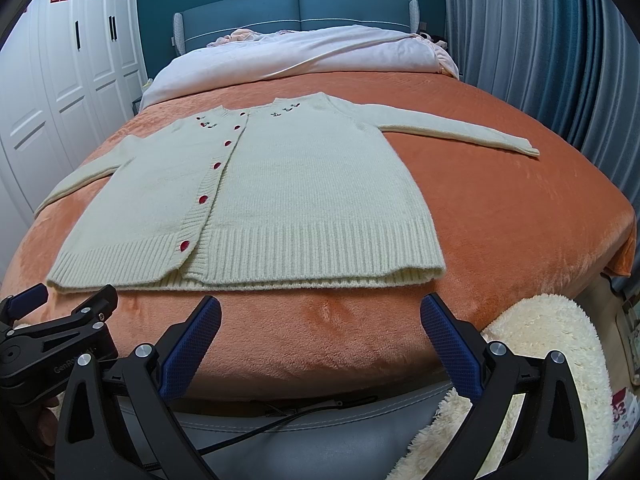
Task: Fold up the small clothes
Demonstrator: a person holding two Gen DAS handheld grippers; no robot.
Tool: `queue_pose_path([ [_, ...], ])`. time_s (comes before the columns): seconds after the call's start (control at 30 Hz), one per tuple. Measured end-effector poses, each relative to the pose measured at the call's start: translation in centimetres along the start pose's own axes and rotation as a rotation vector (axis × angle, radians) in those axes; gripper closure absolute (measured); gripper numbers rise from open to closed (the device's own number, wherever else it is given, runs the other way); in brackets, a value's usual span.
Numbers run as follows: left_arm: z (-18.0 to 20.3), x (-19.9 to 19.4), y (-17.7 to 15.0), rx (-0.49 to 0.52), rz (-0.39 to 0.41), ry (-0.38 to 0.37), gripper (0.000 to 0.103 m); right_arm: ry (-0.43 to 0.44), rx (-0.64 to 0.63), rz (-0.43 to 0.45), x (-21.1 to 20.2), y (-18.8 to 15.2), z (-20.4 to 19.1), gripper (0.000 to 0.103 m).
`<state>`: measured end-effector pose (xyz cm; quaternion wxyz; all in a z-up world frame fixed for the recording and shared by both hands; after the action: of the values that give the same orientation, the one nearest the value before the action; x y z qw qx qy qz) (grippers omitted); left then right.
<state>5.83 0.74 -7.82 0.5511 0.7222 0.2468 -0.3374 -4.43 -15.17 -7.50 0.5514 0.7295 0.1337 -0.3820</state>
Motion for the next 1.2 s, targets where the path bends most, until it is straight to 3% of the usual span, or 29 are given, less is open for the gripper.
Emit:
queue_pose_path([
  [0.3, -0.3, 0.3, -0.4, -0.011, -0.014, -0.004, 0.005, 0.002, 0.002, -0.003, 0.0, 0.0, -0.1, 0.005],
  [0.5, -3.6, 0.0, 1.6, -0.151, 0.017, -0.033, 0.005, 0.047, 0.093, 0.024, 0.1, 2.9, 1.6, 0.005],
  [0.67, -7.5, 0.6, 5.0, -0.253, 0.057, 0.0, 0.005, 0.069, 0.182, 0.09, 1.9, 9.4, 7.3, 0.005],
  [0.83, -9.2, 2.7, 7.7, -0.269, 0.057, 0.046, 0.005, 0.119, 0.386, 0.08, 7.8, 16.0, 15.6, 0.005],
  [1.03, -9.7, 6.4, 9.3, -0.291, 0.016, 0.067, 0.005, 0.015, 0.681, 0.067, 17.2, 20.6, 26.3, 0.005],
  [1.2, -9.3, 8.9, 10.4, -0.292, 0.005, 0.065, 0.005, -0.037, 0.835, 0.058, 23.6, 22.5, 31.0, 0.005],
])
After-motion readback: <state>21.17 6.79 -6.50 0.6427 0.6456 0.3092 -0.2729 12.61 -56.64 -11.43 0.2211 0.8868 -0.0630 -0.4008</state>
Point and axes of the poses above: each gripper's, at about its wrist camera, not at the fingertips, and x roughly the way its jaws point, z to its right, y to its top, the point moved 9 cm from there along x, roughly the way its jaws point, and after that the axes turned 5 degrees about x, right-handed, at the moved point
